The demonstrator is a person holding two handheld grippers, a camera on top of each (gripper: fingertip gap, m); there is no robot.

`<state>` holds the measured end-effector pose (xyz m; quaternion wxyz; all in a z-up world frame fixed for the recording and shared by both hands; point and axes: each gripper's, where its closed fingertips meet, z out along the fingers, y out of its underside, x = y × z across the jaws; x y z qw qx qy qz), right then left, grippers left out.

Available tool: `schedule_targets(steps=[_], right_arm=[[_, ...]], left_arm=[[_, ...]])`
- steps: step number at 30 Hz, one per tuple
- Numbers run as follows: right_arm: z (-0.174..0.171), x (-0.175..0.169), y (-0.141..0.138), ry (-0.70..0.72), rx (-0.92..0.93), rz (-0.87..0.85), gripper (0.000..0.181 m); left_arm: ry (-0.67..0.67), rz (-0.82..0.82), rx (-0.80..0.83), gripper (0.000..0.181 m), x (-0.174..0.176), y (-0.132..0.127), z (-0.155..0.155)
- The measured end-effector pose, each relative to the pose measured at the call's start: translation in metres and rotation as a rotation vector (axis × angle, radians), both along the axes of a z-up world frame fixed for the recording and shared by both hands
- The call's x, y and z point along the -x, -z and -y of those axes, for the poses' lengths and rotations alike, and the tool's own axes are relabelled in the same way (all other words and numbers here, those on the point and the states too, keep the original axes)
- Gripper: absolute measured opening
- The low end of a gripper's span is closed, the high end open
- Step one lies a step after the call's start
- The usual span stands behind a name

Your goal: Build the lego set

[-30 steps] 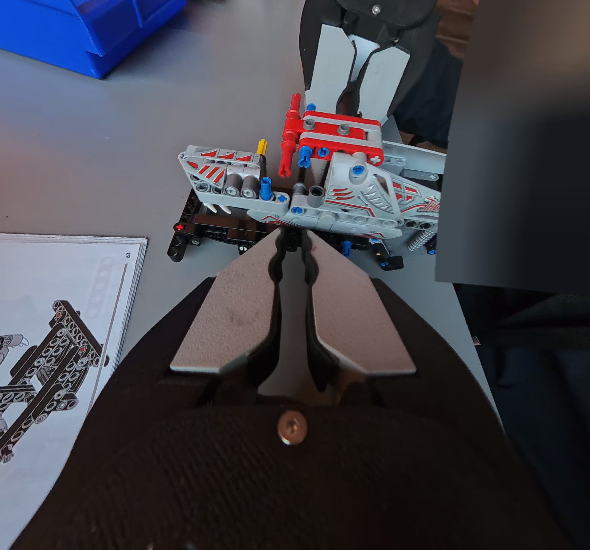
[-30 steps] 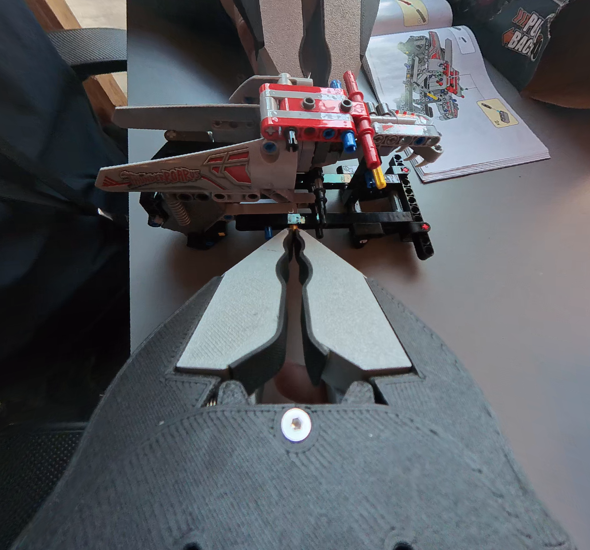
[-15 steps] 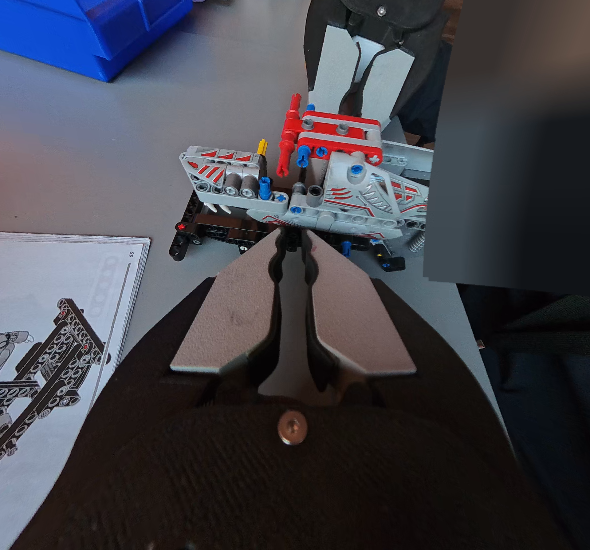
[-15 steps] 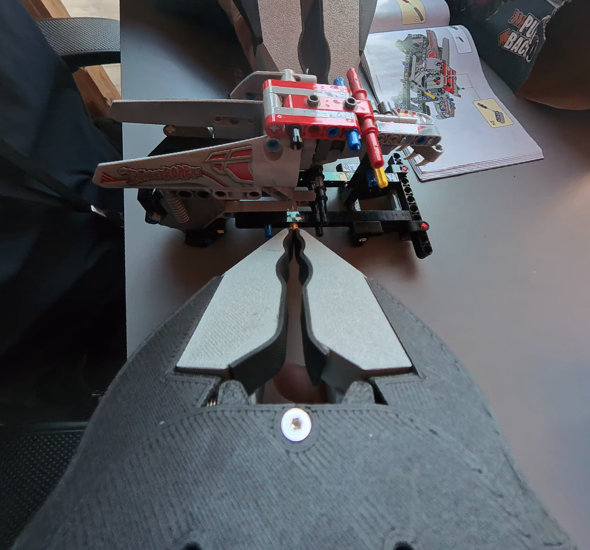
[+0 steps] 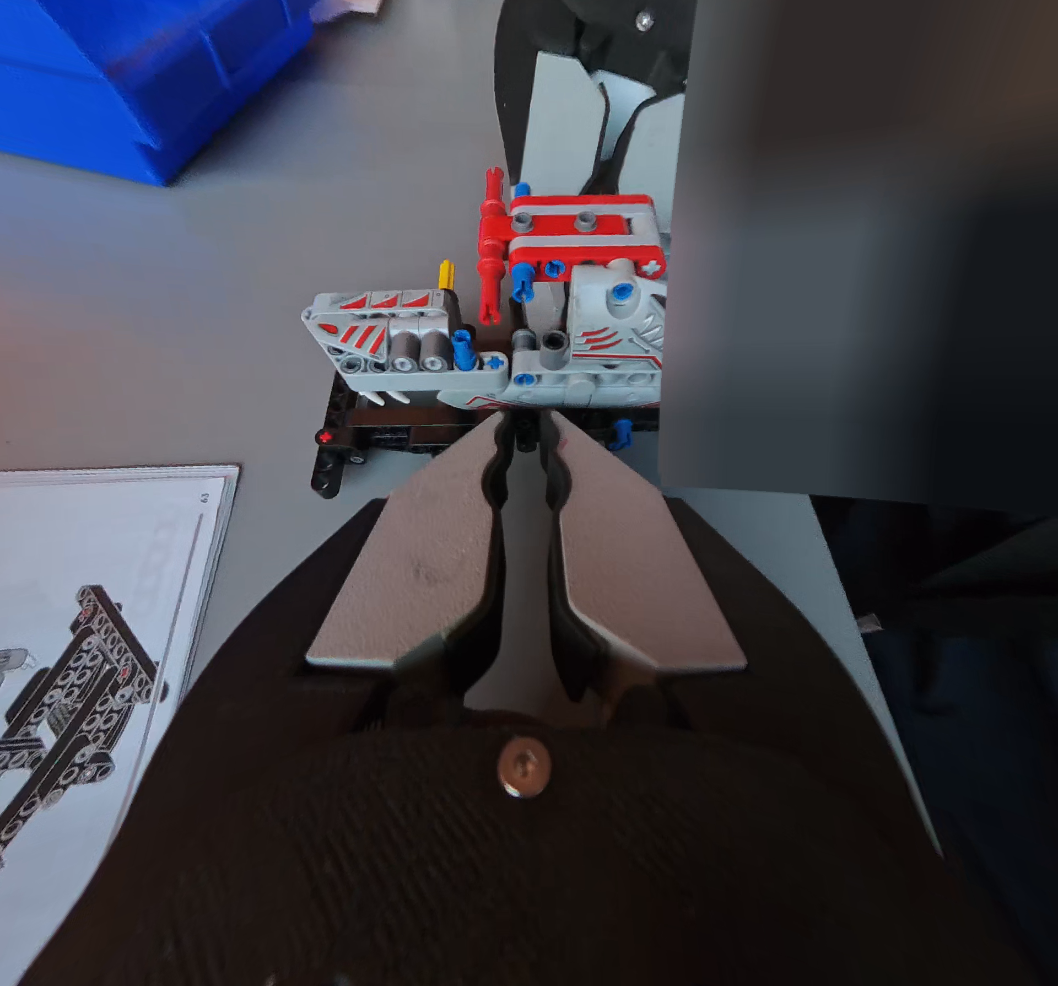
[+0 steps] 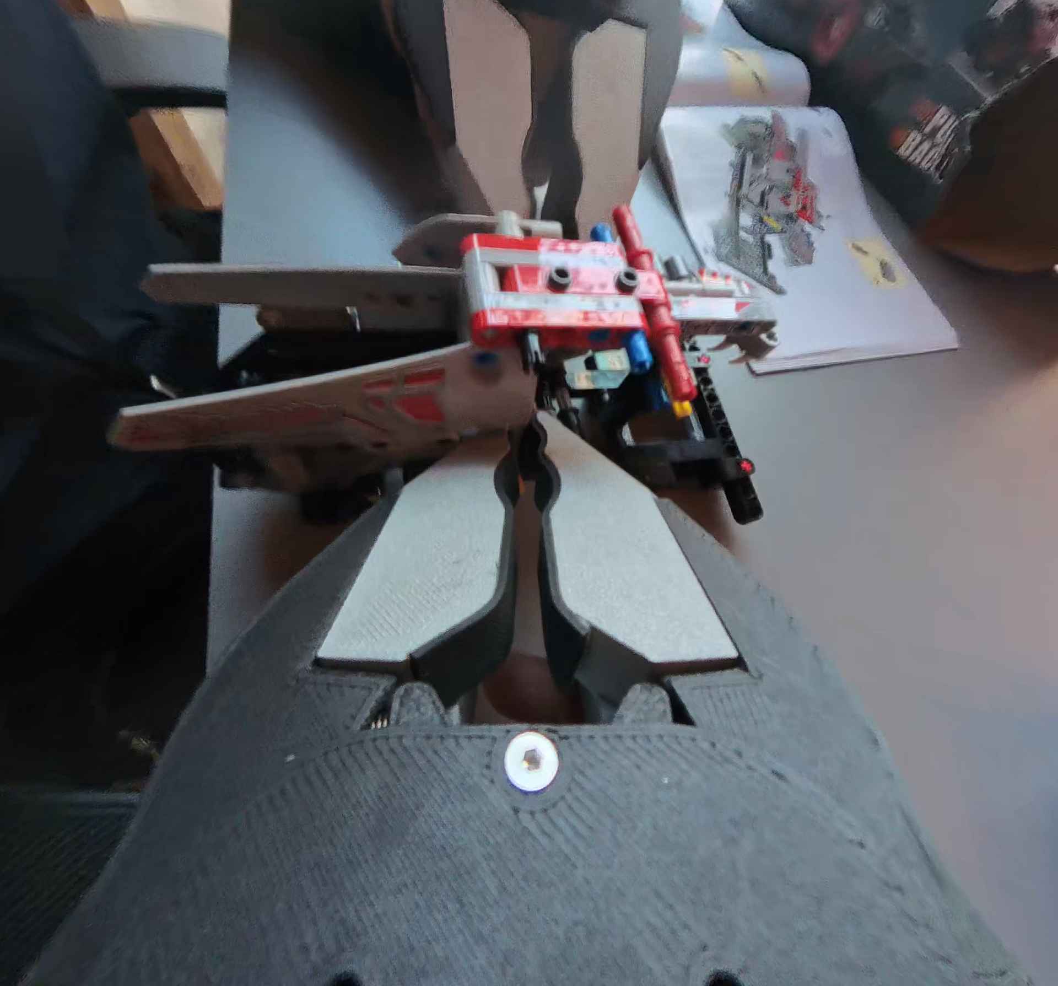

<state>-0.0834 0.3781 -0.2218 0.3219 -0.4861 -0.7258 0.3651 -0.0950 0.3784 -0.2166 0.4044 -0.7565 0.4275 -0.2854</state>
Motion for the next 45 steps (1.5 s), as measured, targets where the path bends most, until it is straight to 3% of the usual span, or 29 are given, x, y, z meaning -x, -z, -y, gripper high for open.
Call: schedule_targets(steps=[5,15,37,45], right_arm=[[-0.015,-0.014,-0.008,0.06,0.075,-0.033,0.0],[-0.013,-0.021,0.002,0.015,0.121,0.051,0.004],[-0.012,-0.021,0.008,0.002,0.077,0.078,0.0],[-0.011,-0.019,0.011,-0.004,0.033,0.086,0.0]], left_arm=[[-0.017,0.022,0.038,0.005,0.004,0.0,-0.005],[-0.022,0.025,0.039,0.005,0.004,0.0,-0.006],[-0.034,0.05,0.094,0.013,0.007,0.001,-0.008],[-0.009,0.063,0.115,0.006,0.005,0.0,-0.005]])
